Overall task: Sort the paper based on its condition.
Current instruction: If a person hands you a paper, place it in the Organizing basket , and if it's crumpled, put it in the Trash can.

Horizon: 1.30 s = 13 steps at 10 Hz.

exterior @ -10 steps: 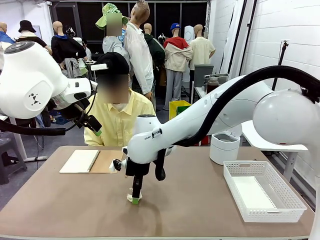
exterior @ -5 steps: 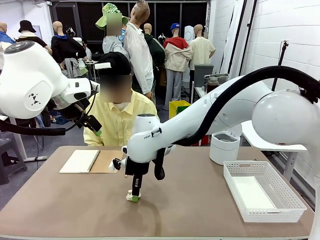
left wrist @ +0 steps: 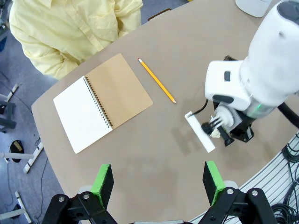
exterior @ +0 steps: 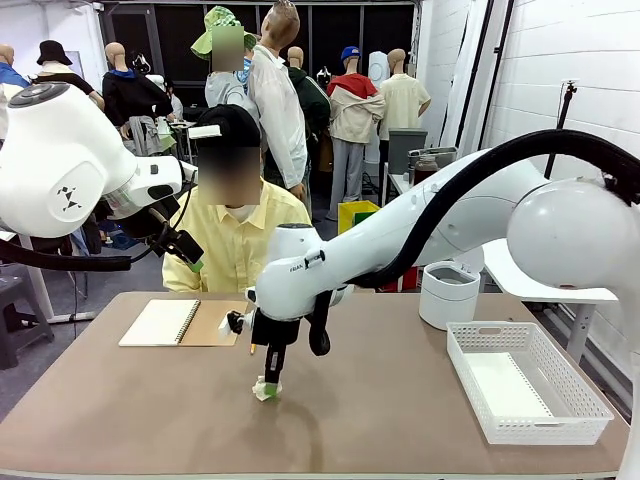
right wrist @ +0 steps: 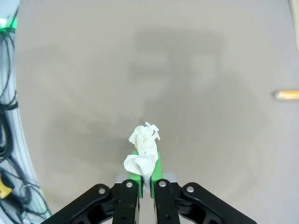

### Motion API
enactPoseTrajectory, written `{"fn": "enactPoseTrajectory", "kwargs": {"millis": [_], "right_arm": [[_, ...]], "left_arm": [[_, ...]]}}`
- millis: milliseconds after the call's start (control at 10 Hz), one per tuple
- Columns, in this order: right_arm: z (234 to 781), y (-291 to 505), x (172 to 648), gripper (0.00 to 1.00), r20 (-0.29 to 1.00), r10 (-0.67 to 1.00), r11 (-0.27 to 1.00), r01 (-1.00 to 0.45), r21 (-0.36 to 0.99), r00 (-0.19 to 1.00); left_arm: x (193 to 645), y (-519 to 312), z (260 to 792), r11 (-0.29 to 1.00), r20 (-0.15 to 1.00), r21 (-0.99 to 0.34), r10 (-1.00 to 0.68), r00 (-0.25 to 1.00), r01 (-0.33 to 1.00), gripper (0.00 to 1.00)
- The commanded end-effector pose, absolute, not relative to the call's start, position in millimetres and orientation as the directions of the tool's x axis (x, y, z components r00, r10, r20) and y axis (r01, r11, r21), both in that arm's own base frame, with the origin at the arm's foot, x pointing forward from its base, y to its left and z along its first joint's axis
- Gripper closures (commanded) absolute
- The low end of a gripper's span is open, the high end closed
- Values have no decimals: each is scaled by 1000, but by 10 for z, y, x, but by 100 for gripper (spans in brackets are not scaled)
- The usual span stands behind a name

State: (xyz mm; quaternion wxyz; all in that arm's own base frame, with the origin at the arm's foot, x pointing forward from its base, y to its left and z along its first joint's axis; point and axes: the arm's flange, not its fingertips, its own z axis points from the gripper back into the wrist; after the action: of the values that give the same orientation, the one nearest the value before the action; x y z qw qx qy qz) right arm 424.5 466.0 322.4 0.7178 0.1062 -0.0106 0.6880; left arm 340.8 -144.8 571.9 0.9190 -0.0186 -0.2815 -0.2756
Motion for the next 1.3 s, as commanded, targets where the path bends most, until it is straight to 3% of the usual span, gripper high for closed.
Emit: {"fn": "enactPoseTrajectory", "kwargs": {"millis": [0,500,700,900,1200], "right_arm": [[3724,4135,4234,100,166,976,121,-983,140,144],[4503,2895,4554,100,-87,893,442,-897,-23,442],[4654,2627,4615,100,-106,849,511,-856,-82,517],[4691,2644,4469,100,-63,848,518,-848,-113,527],[4681,2524,4658,100,-86,859,499,-863,-73,504]], "left_arm": [[3420,-1436,5710,844,536,127,-501,680,522,0],[3420,-1436,5710,844,536,127,-501,680,522,0],[3420,-1436,5710,844,536,127,-501,680,522,0],[3420,-1436,5710,844,536,127,-501,680,522,0],[3420,-1436,5710,844,536,127,-501,680,522,0]]}}
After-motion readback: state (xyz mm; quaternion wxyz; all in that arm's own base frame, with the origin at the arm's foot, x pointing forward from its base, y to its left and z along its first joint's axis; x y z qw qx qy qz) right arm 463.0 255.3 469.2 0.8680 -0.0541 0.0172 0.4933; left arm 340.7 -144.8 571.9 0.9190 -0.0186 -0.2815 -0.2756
